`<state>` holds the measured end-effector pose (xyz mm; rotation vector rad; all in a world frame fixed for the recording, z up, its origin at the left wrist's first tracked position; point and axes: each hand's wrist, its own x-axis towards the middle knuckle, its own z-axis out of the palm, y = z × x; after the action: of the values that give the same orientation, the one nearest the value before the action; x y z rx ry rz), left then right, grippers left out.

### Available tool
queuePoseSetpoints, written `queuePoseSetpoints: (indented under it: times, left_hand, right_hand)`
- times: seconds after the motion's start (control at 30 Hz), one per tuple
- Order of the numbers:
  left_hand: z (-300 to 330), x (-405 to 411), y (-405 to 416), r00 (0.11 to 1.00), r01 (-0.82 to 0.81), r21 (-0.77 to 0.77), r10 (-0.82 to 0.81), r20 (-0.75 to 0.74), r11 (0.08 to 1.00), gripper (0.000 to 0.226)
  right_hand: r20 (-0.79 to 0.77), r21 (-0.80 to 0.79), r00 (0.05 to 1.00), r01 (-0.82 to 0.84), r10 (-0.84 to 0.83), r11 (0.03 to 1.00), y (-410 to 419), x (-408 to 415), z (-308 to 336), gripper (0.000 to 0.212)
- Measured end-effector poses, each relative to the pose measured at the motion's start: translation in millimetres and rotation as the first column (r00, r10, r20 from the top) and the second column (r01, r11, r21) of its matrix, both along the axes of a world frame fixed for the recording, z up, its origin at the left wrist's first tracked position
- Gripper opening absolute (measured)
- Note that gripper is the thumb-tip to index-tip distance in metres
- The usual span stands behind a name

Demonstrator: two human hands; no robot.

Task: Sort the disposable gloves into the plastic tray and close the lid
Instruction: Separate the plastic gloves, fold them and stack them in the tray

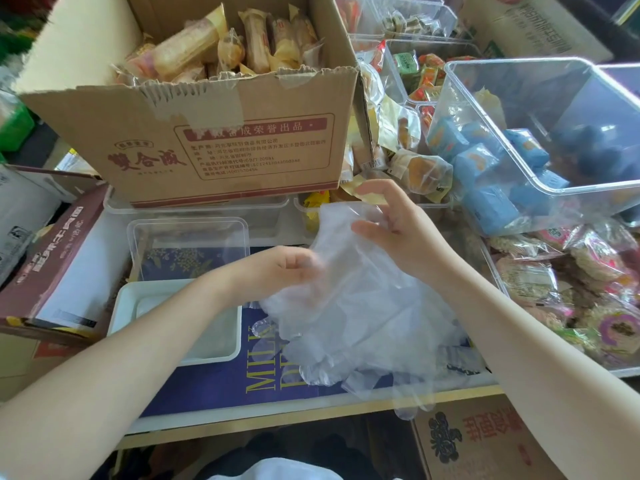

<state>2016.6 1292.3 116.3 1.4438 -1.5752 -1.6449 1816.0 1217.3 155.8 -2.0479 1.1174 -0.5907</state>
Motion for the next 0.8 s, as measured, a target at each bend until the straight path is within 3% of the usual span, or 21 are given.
queuePoseSetpoints:
  times: [0.07, 0.17, 0.23, 0.33, 0.43, 0.53, 0.7, 0.8]
  left_hand:
    - [-4.5, 5.3, 1.2, 0.995, 0.025, 0.025, -0.028, 0.096, 0.999, 0.014]
    - [-5.1, 7.2, 1.6, 0.970, 0.101, 0.093, -0.119, 0.211, 0.991, 0.028]
    - [-1.3, 4.0, 0.8, 0.987, -0.014, 0.080, 0.001, 0.163, 0.997, 0.027]
    - [4.4, -9.3, -3.4, 0.975, -0.219, -0.067, 0.222, 0.030, 0.973, 0.026]
    - [1.6, -19.4, -5.2, 0.950, -0.255, -0.272, 0.292, 0.108, 0.928, 0.041]
    - [-4.3, -18.7, -6.5, 0.941, -0.286, -0.360, 0.332, 0.072, 0.888, 0.050]
    - [-4.0, -13.0, -10.3, 0.922, -0.387, -0.265, 0.380, -0.076, 0.883, 0.035]
    - [-2.2, -6.9, -10.1, 0.892, -0.450, -0.212, 0.424, -0.158, 0.868, 0.049]
  right_hand:
    - [-0.003, 0.000, 1.000, 0.020, -0.020, 1.000, 0.0, 0.0, 0.9, 0.032]
    - [-0.031, -0.040, 0.999, 0.017, -0.018, 0.999, 1.0, 1.3, -1.6, 0.009]
    - [-0.030, -0.060, 0.999, 0.043, -0.045, 0.997, 2.0, 2.7, -5.4, 0.006]
    - [-0.014, -0.065, 0.996, 0.090, -0.091, 0.994, 4.9, 6.6, -7.9, 0.007]
    - [0.013, -0.075, 0.995, 0.100, -0.099, 0.992, 8.9, 10.1, -6.4, 0.011]
    - [0.037, -0.054, 0.991, 0.128, -0.126, 0.990, 8.4, 8.9, -3.9, 0.016]
    - [0.188, 0.162, 0.894, 0.380, -0.406, 0.911, 10.0, -15.3, -15.5, 0.047]
    - [0.292, 0.291, 0.850, 0.358, -0.439, 0.887, 24.2, -26.2, -28.2, 0.039]
